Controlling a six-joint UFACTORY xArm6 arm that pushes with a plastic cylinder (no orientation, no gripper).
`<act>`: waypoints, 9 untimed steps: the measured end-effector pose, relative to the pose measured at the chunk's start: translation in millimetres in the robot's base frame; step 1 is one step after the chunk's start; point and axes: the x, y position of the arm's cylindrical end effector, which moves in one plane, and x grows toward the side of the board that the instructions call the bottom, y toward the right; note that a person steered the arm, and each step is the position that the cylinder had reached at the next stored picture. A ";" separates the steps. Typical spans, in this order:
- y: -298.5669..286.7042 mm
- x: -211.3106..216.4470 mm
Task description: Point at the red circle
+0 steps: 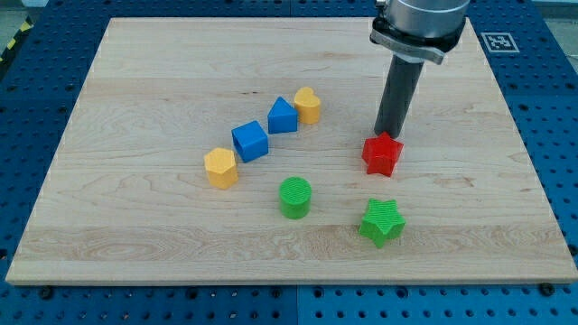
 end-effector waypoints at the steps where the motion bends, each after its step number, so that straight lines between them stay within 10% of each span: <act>1: 0.0 21.3; 4: 0.4 65.2; 9: 158.4 -142.5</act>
